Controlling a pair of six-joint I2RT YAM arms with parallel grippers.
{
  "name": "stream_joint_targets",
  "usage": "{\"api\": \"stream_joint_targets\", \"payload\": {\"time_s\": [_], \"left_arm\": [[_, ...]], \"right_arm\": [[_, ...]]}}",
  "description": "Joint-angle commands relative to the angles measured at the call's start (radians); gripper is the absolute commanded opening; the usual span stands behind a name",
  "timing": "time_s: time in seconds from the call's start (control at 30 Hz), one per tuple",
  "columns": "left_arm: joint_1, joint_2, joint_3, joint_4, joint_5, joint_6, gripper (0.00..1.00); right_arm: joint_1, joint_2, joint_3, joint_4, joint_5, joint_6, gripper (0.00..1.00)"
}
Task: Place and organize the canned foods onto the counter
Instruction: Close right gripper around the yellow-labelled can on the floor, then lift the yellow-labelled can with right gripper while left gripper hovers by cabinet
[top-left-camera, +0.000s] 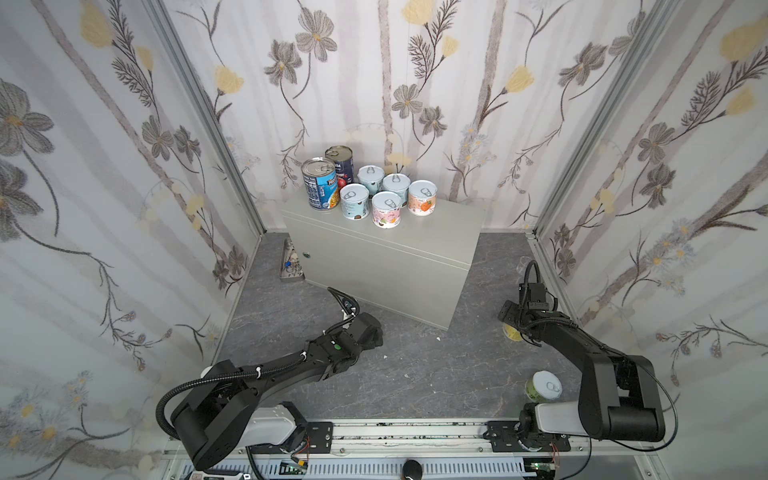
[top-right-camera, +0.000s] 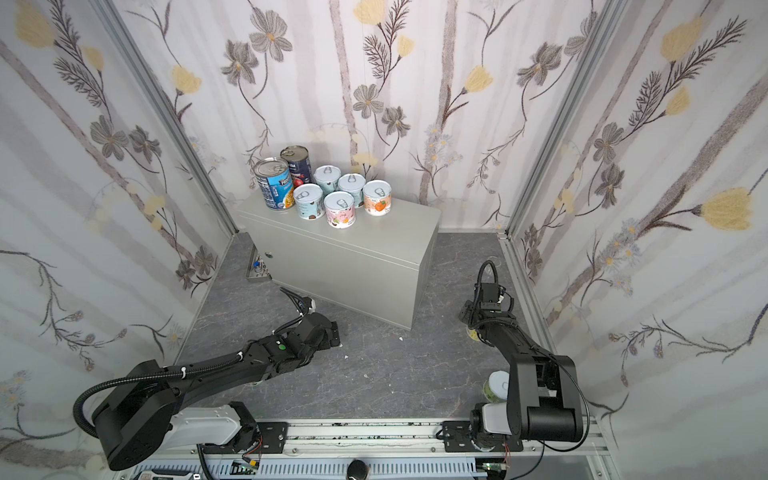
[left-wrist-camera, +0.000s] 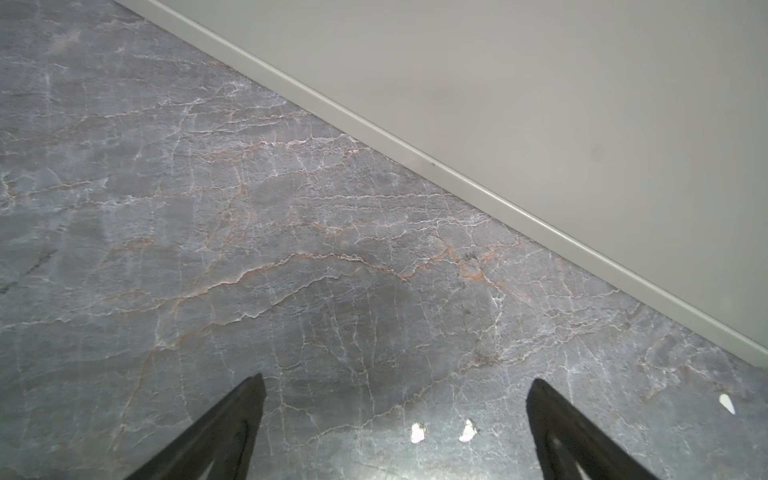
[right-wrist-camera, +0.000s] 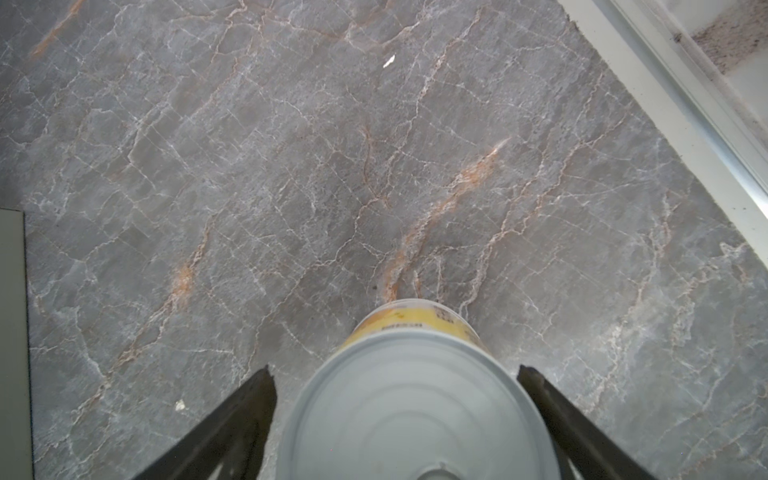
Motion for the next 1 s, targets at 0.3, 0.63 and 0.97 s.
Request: {"api": "stream_joint_targets", "payload": {"time_s": [0.3,0.63,0.97], "left_arm": [[0.000,-0.041,-0.013,0.022,0.015,0.022,1.00],[-0.001,-0.055,-0.010,0.021,0.026,0.027,1.00],[-0.001,-0.119,0.010,-0.005,0.049,0.058,1.00]], "right_arm": [[-0.002,0.099,0.049,-0.037,-0.074,-0.028,0.84],[-0.001,0.118,0.064,-0.045,-0.070,-0.041,0.70],[0.060,0.016,0.070,-0.055,-0.084,-0.048,0.63]]}}
